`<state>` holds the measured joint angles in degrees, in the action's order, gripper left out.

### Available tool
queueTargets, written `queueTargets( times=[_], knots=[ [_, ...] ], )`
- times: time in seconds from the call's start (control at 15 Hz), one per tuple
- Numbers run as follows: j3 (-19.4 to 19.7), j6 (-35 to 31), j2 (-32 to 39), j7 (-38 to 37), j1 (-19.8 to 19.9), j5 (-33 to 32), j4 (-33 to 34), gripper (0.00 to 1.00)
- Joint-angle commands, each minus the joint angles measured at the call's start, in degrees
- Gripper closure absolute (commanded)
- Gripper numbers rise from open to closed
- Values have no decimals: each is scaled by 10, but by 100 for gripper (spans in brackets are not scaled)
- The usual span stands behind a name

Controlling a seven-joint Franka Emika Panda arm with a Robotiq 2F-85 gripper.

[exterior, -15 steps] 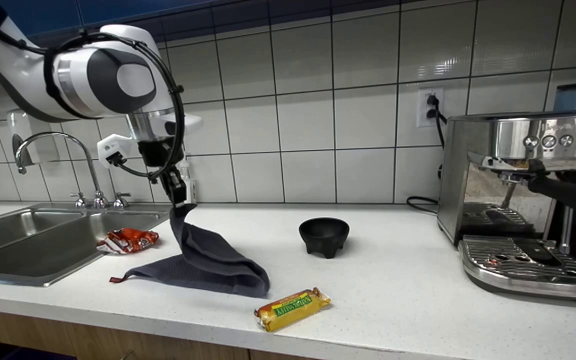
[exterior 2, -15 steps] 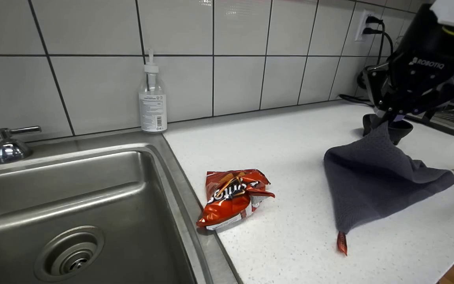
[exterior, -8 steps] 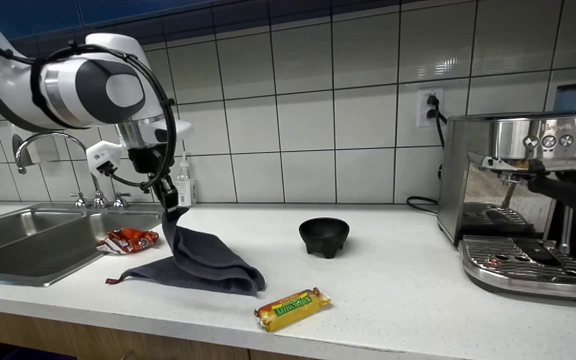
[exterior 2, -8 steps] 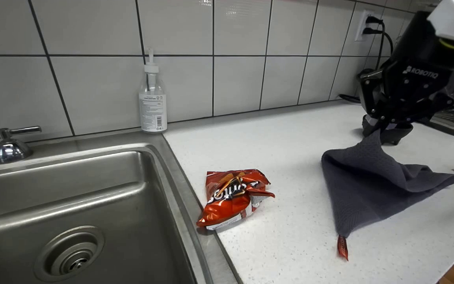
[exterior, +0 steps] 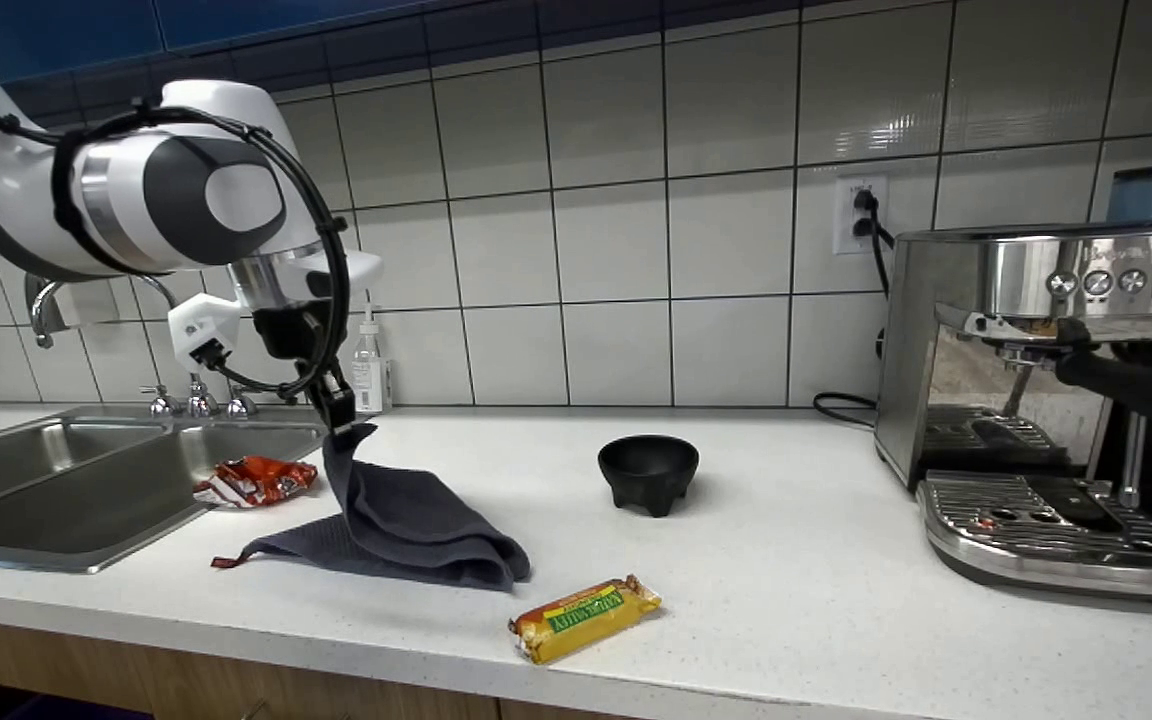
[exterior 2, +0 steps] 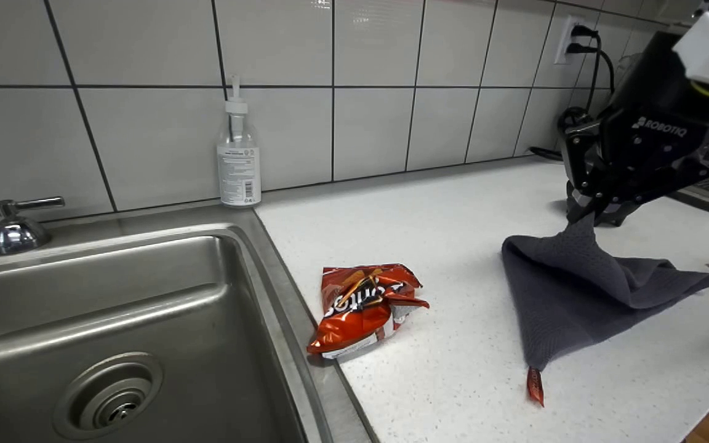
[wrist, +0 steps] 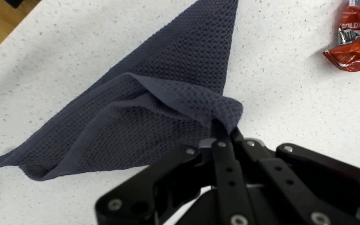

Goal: Fold the grey towel twice

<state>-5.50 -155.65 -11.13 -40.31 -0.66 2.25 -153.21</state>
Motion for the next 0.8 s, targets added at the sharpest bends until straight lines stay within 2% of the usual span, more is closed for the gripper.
queueTargets(
  times=[0.0, 0.27, 0.6, 0.73],
  knots=[
    [-9, -18, -9, 0, 5, 0, -17, 70],
    [-10, -23, -9, -2, 7, -2, -22, 43],
    [-8, -22, -8, 1, 9, -1, -23, 4],
    [-5, -18, -7, 3, 9, 2, -22, 0]
  ],
)
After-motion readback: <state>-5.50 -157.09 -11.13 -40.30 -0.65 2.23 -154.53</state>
